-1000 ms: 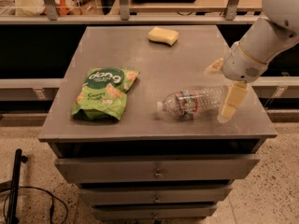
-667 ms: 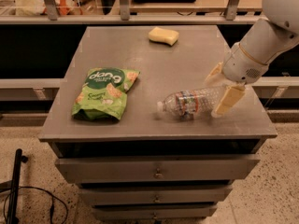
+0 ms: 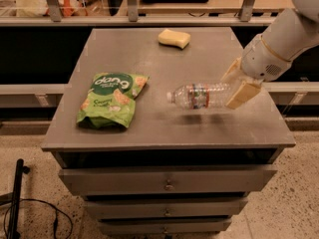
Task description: Move water bottle near sponge
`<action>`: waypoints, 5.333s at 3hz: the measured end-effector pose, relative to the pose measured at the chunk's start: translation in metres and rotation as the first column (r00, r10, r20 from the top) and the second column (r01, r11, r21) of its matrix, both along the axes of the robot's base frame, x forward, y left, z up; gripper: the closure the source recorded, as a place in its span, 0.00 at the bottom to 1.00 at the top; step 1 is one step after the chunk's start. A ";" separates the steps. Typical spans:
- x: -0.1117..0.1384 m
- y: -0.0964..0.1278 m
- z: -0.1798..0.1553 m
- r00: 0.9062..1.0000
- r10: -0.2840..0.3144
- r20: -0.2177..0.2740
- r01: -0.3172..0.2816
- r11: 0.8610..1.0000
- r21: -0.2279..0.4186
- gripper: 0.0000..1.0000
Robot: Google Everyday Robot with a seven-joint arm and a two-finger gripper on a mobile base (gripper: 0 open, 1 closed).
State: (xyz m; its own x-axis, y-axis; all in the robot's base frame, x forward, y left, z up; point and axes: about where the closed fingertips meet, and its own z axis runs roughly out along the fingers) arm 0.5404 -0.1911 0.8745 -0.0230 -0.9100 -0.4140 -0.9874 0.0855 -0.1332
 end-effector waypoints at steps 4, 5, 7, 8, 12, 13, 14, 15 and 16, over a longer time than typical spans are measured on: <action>0.006 -0.047 0.039 0.734 -0.665 0.139 0.582 0.721 0.376 1.00; 0.018 -0.047 0.050 0.643 -0.734 0.220 0.615 0.665 0.423 1.00; 0.030 -0.053 0.067 0.592 -0.761 0.265 0.607 0.637 0.476 1.00; 0.039 -0.057 0.068 0.548 -0.789 0.277 0.626 0.606 0.490 1.00; 0.165 -0.146 0.072 0.239 -0.906 0.349 0.699 0.410 0.585 1.00; 0.187 -0.130 0.060 0.236 -0.930 0.282 0.710 0.363 0.603 1.00; 0.207 -0.106 0.050 0.264 -0.933 0.244 0.707 0.360 0.609 1.00; 0.231 -0.084 0.039 0.303 -0.927 0.222 0.705 0.375 0.602 1.00; 0.254 -0.078 0.029 0.312 -0.926 0.215 0.711 0.377 0.593 1.00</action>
Offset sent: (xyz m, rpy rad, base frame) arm 0.0201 -0.0756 0.0464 0.3358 -0.2738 -0.7806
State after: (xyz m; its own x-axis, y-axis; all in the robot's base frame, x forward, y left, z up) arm 0.7941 -0.2693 0.9037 -0.3935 -0.3087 -0.8659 -0.1629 0.9504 -0.2648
